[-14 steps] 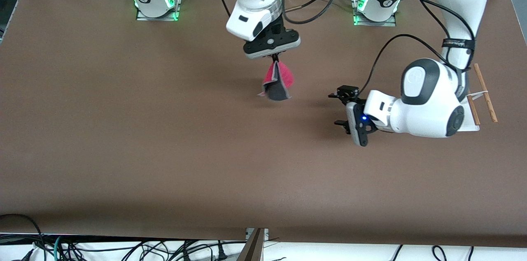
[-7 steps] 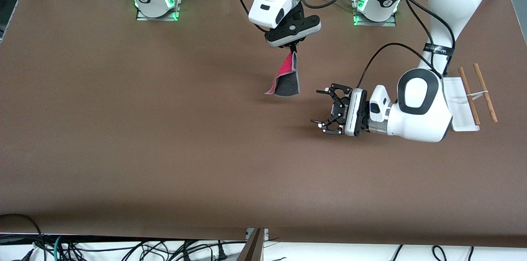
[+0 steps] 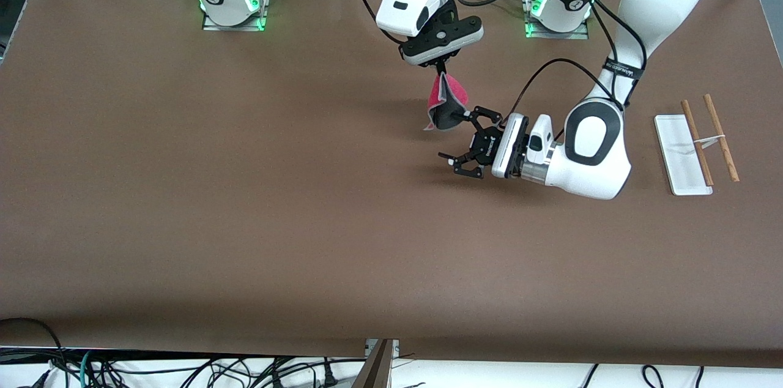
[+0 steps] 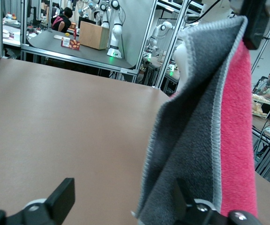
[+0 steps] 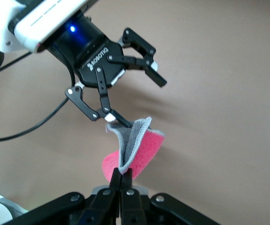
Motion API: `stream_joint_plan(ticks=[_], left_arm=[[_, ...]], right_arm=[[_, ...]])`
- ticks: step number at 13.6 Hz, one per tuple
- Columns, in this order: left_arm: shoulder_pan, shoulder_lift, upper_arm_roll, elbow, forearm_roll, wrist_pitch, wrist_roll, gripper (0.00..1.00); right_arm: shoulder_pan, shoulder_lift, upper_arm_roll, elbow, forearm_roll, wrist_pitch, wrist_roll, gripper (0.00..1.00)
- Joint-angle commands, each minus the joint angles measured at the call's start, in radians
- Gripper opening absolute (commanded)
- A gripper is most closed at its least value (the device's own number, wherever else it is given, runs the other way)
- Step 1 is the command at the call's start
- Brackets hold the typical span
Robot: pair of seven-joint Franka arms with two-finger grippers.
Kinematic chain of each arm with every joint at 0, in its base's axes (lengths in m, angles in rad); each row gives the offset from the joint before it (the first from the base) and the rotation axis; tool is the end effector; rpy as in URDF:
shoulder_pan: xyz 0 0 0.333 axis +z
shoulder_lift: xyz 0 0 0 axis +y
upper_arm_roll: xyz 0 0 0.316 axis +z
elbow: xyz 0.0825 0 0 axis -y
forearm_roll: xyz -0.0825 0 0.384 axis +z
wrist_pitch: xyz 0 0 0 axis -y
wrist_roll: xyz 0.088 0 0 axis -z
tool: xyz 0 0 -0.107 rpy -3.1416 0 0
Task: Pass towel and hang on rack
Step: 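Move the left gripper open toward the towel hanging from the right gripper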
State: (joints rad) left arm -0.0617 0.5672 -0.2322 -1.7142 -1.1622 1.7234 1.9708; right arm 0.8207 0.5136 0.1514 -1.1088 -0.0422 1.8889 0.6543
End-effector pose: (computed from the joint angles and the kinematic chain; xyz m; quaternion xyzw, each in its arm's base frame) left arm 0.5948 -0.2511 0.2908 0.5307 -0.6000 0.2580 0.5401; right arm 0.4370 0.5811 0.5530 -0.9798 -0.1461 -0.0824 0.1085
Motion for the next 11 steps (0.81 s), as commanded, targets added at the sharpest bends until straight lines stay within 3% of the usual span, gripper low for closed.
stream_joint_plan(ticks=[1,6,11], left_arm=[[0.025,-0.05,-0.006,-0.065,-0.033,-0.011,0.091,0.91],[0.147,-0.044,-0.004,-0.047,0.007,-0.149,0.106,0.91],[0.105,-0.033,-0.019,-0.085,0.001,-0.125,0.166,0.9]], right_arm=[[0.012,0.005,-0.009,0.017,-0.008,0.007,0.008,0.0],[0.012,0.005,-0.01,0.017,-0.008,0.016,0.008,0.0],[0.012,0.005,-0.01,0.017,-0.008,0.016,0.008,0.0]])
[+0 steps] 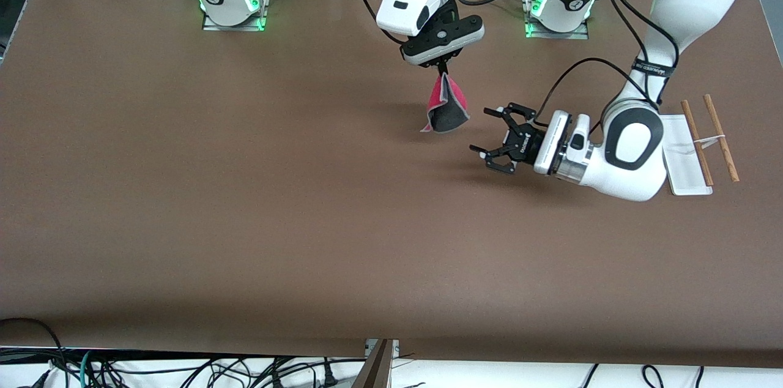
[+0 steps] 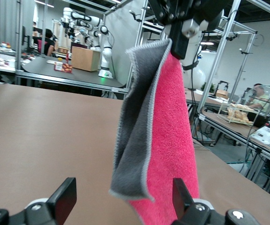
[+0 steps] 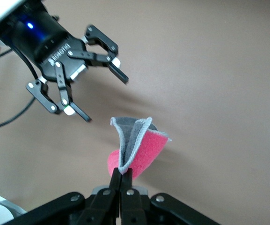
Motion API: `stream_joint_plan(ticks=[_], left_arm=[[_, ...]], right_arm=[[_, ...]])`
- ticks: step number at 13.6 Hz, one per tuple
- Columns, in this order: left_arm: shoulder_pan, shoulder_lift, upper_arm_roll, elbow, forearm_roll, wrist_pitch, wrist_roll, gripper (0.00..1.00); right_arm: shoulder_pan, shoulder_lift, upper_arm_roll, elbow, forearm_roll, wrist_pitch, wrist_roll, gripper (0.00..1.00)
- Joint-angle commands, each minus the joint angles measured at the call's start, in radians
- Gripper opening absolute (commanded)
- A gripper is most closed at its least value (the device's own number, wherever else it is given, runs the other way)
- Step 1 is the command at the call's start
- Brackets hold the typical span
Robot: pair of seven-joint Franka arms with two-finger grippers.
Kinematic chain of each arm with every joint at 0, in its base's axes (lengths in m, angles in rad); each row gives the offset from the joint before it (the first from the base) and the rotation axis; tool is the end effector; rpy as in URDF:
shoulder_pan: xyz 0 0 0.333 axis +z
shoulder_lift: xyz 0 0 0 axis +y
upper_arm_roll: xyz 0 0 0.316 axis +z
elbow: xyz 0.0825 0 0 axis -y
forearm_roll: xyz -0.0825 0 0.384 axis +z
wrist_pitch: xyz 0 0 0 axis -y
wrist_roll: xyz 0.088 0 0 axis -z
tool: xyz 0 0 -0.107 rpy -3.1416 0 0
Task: Pass towel and hang on rack
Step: 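Move the left gripper open toward the towel hanging from the right gripper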
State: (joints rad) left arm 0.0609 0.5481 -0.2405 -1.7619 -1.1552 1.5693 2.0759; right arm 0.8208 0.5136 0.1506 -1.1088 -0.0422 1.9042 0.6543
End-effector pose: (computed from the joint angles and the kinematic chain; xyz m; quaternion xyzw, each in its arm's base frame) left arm 0.5894 -0.1914 0.2913 0.4894 -0.5941 0.2827 0.5723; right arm 0.4380 0.5819 0.5547 -0.9788 -0.1456 -0.0878 0.1138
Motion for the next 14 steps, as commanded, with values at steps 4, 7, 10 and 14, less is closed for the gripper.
stream_joint_plan(ticks=[4,7,10,14], left_arm=[[-0.019,-0.01,-0.033,-0.119,-0.081,0.032,0.174,0.88],[-0.026,0.015,-0.033,-0.113,-0.141,0.046,0.181,0.77],[-0.032,0.027,-0.033,-0.103,-0.169,0.055,0.185,0.55],[-0.039,0.029,-0.033,-0.103,-0.198,0.057,0.289,0.0]], right_arm=[[0.012,0.005,-0.009,0.015,-0.008,0.001,0.007,0.0],[0.012,0.005,-0.009,0.017,-0.008,0.001,0.007,0.0],[0.012,0.003,-0.009,0.017,-0.008,0.001,0.007,0.0],[0.012,0.003,-0.009,0.017,-0.008,0.001,0.005,0.0]])
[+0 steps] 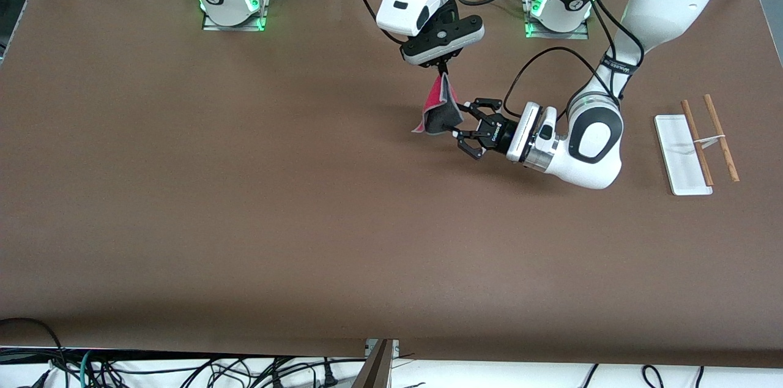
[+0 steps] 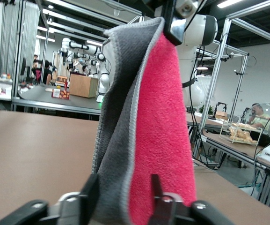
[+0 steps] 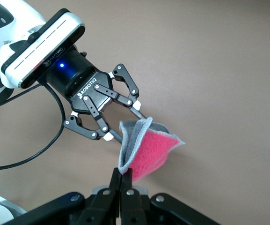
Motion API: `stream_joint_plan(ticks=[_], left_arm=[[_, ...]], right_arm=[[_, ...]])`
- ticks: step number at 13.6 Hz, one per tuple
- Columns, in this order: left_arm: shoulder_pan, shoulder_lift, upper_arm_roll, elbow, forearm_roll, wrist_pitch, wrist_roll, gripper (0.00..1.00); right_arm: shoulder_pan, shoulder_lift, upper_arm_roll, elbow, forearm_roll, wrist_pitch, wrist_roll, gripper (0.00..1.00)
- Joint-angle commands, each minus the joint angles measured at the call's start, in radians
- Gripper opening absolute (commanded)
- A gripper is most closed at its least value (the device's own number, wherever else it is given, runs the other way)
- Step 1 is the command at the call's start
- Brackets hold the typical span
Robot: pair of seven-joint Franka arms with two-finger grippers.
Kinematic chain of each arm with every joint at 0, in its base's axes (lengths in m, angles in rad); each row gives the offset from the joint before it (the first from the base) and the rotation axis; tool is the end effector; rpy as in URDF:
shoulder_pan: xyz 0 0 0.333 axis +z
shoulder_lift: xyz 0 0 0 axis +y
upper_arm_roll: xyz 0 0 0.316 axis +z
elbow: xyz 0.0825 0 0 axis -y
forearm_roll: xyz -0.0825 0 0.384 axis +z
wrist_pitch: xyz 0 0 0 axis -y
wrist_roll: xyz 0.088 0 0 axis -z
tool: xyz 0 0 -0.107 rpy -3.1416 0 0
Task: Pass towel and hang on rack
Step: 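Close the left gripper on the towel while the right gripper releases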
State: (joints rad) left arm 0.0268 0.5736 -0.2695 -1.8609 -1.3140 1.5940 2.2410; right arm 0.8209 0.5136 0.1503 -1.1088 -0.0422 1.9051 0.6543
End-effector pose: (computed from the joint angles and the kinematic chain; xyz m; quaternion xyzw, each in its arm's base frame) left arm 0.5584 -0.2302 0.2547 0.4539 -0.5621 0.3402 0.6020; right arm 0.4382 0.5819 0.5548 -0.9788 -0.1455 -0.0882 0.1140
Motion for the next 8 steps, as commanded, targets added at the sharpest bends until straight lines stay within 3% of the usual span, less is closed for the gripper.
stream_joint_plan(ticks=[1,7,8], left_arm=[[-0.005,0.003,-0.004,-0.004,-0.041,0.03,0.124,0.0],[0.004,-0.003,-0.002,-0.003,-0.037,0.034,0.114,0.0],[0.004,-0.006,0.0,-0.003,-0.037,0.035,0.109,0.0]], right_arm=[[0.012,0.003,-0.011,0.017,-0.008,0.0,0.005,0.0],[0.011,0.003,-0.011,0.017,-0.007,0.0,0.005,0.0],[0.009,0.002,-0.012,0.017,-0.007,-0.001,0.007,0.07]])
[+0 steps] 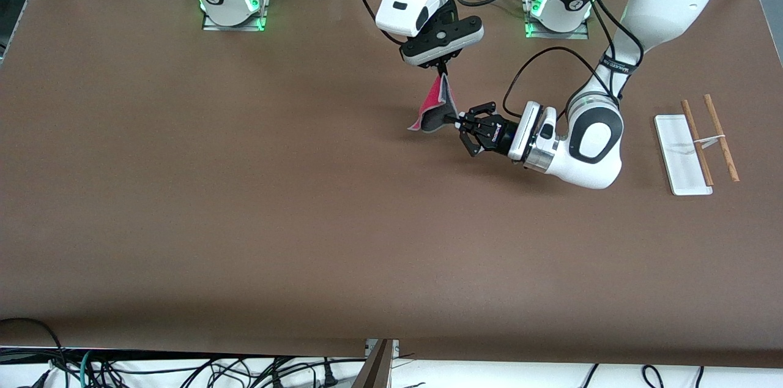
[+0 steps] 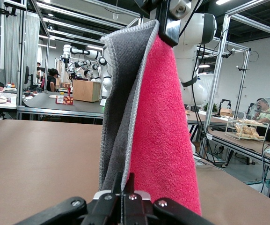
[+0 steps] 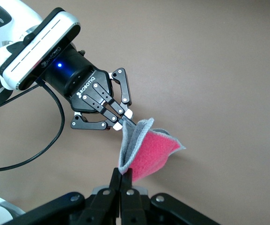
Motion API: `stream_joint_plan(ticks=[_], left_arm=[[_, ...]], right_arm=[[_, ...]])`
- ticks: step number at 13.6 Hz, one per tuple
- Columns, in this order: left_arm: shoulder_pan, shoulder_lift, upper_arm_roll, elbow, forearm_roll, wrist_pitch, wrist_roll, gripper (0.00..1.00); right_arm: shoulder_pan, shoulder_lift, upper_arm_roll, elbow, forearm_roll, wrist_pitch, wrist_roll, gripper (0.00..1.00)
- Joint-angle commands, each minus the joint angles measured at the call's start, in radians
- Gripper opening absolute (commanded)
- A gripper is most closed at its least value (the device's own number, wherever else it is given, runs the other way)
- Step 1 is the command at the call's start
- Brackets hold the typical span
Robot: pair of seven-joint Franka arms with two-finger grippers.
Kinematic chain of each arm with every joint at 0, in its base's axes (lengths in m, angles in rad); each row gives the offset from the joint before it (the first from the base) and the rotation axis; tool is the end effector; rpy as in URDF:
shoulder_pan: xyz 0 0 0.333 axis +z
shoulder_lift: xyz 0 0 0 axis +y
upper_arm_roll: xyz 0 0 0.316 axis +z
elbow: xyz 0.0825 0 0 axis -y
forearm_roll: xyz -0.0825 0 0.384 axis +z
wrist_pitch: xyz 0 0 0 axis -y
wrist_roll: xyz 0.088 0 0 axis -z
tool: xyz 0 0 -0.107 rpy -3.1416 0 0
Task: Pass towel and hang on rack
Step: 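Close the left gripper on the towel while the right gripper releases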
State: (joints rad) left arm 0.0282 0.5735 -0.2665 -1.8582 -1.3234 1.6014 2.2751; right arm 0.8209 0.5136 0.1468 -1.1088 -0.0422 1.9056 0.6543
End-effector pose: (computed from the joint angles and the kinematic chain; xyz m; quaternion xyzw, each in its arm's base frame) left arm 0.5615 -0.2278 0.2554 0.4484 -0.5669 0.3557 0.5924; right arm 0.4397 0.5808 0.5548 -0.9790 -0.1441 -0.0891 0.1134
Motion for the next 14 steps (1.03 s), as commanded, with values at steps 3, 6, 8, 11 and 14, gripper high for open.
stream_joint_plan(ticks=[3,6,8,11,14], left_arm=[[0.009,-0.011,0.001,0.02,-0.02,0.025,0.009,0.0],[0.024,-0.064,0.016,0.071,0.088,0.022,-0.147,0.0],[0.058,-0.084,0.016,0.157,0.23,0.0,-0.343,0.0],[0.079,-0.083,0.015,0.363,0.509,-0.102,-0.607,0.0],[0.14,-0.083,0.016,0.47,0.728,-0.24,-0.736,0.0]], right_arm=[[0.001,-0.003,-0.01,0.017,-0.008,-0.002,0.001,0.99],[-0.002,-0.007,-0.015,0.017,-0.008,-0.003,-0.005,1.0],[-0.008,-0.009,-0.023,0.017,-0.008,-0.01,-0.015,1.0],[-0.015,-0.039,-0.082,0.015,-0.007,-0.071,-0.099,1.0],[-0.055,-0.067,-0.166,0.015,-0.007,-0.157,-0.209,1.0]])
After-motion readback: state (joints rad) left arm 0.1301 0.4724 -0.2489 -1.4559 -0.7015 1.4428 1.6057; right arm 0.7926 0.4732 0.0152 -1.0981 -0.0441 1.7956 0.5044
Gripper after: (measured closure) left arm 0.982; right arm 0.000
